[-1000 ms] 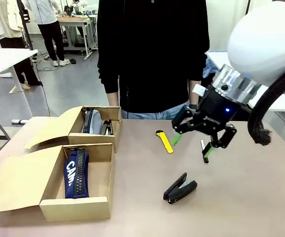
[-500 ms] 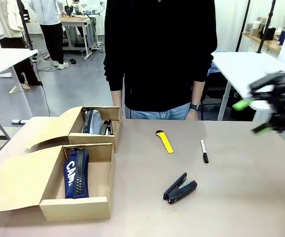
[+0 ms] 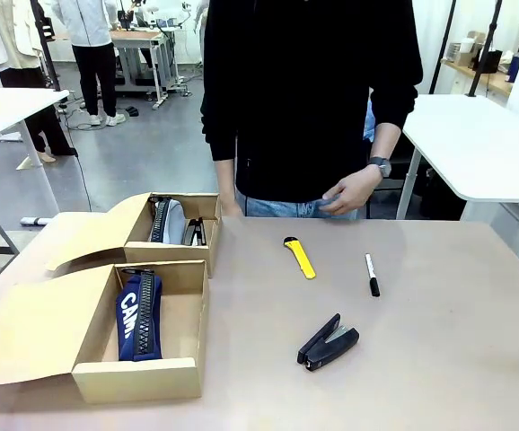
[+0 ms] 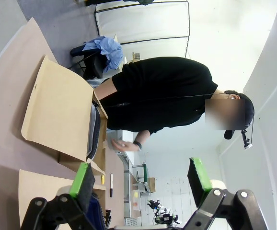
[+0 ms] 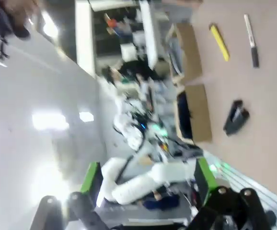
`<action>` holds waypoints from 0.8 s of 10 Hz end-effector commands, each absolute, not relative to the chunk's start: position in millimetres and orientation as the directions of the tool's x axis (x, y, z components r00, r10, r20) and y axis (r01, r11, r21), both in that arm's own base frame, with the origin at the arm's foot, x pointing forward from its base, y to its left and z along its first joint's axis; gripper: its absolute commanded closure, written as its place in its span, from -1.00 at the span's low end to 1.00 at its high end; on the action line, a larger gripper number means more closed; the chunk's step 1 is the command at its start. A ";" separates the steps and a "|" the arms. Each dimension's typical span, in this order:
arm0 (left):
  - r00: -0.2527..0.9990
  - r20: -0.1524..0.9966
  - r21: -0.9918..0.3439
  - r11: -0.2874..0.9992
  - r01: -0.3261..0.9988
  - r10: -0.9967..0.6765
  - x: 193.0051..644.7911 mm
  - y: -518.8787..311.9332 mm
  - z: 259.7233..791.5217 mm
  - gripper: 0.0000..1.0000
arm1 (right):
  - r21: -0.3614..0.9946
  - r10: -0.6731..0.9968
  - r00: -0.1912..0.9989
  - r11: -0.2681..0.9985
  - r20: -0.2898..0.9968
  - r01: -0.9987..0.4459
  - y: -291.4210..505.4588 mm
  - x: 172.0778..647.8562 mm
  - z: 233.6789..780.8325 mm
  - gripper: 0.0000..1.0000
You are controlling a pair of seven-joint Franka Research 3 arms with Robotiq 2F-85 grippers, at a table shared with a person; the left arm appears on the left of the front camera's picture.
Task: Place items inside the box.
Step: Pick up a Pencil pouch or Stapler and place it inside the Mailer Box closest to the robot.
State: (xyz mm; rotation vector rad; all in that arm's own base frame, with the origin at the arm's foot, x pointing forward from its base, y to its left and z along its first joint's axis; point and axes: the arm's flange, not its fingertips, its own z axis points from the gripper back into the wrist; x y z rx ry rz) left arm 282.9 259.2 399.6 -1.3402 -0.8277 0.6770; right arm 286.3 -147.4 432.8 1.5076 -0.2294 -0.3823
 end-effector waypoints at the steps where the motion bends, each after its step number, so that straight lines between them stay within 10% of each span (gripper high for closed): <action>1: 0.552 0.132 -0.991 0.118 0.061 0.823 281.8 257.2 400.4 -1.00 | 0.988 -0.470 0.869 -0.077 -0.155 0.135 -124.4 276.9 394.1 -1.00; 8: 0.552 0.132 -0.991 0.118 0.061 0.823 281.8 257.2 400.4 -1.00 | 0.991 -0.442 0.887 -0.041 -0.129 0.124 -158.9 284.0 414.1 -1.00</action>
